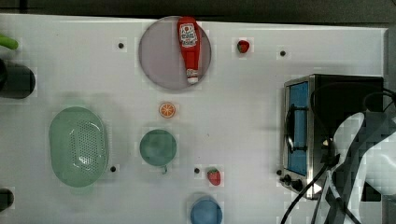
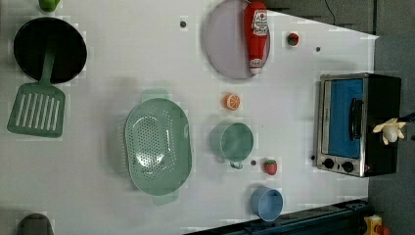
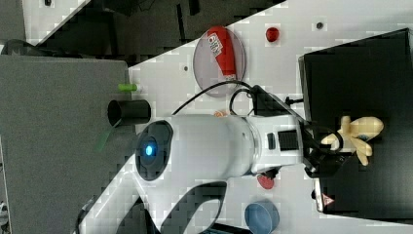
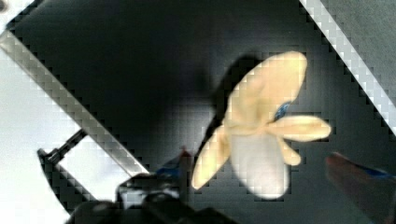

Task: Pick banana from table and place on oven.

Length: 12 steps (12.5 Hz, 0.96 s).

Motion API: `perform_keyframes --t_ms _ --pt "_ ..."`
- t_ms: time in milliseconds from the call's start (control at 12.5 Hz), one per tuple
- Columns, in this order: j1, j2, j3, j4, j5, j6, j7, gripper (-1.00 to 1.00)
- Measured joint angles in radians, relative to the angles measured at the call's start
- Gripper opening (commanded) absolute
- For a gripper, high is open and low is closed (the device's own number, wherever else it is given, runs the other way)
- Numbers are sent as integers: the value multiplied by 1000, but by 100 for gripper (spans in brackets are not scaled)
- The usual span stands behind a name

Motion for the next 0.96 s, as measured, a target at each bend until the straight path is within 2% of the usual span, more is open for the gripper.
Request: perform_keyframes --t_ms 160,320,400,560,720,960 --pt "14 0 0 8 5 -2 -11 100" --pt "11 -10 21 17 -11 -82 -15 100" --pt "2 -24 58 17 1 -94 -15 100" --pt "18 -56 123 22 48 -84 5 100" --pt "34 -88 213 37 44 -122 97 100" --pt "75 -160 372 54 36 -164 367 100"
